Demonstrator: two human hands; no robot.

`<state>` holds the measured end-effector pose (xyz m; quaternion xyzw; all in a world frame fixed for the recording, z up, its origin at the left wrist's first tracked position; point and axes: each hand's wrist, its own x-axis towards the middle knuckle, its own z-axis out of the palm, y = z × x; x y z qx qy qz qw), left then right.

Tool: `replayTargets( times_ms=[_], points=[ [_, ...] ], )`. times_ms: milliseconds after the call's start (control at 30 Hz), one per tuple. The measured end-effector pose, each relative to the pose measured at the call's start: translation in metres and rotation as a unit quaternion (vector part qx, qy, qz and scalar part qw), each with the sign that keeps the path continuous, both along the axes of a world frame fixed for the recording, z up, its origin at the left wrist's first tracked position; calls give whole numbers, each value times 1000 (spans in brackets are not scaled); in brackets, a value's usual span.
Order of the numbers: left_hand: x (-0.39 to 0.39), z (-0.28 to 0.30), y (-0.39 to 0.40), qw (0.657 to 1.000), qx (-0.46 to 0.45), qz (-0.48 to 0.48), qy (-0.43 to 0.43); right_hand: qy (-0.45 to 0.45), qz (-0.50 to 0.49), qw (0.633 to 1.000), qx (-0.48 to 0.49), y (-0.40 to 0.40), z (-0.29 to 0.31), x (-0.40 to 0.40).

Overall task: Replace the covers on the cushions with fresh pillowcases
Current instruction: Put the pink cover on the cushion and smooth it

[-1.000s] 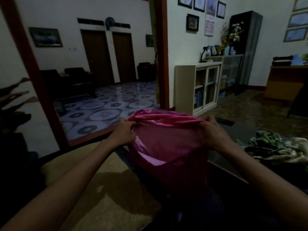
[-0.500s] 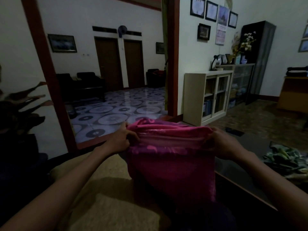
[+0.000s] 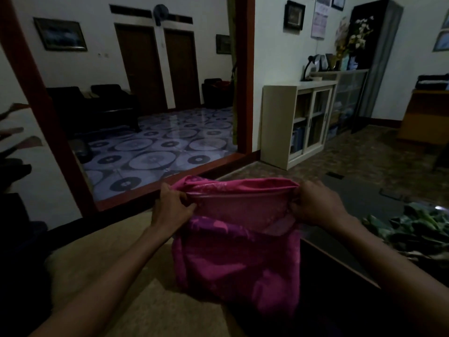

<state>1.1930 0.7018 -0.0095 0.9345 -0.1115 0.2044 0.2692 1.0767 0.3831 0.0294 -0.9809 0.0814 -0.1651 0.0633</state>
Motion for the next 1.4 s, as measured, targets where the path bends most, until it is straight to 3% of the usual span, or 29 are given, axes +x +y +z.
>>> replayTargets(
  times_ms=[133, 333, 567, 767, 1000, 1267, 1400],
  points=[
    [-2, -20, -3, 998, 24, -42, -30, -64, -16, 998, -2, 9, -7, -7],
    [11, -13, 3, 986, 95, -121, 60, -123, -18, 991, -58, -6, -8, -12],
    [26, 69, -20, 998, -43, -50, -9, -224, -9, 973, -62, -4, 50, 0],
    [28, 43, -14, 995, 6, -98, 0, -124, -45, 990, -41, -12, 22, -18],
    [30, 19, -15, 975, 177, -111, 81, -65, -93, 991, -65, -8, 2, -33],
    [47, 27, -8, 978, 194, -70, 37, -38, -100, 989, -106, 1, 4, -22],
    [59, 24, 2, 987, 160, 3, 27, -67, -78, 987, -122, 20, 14, 12]
  ],
)
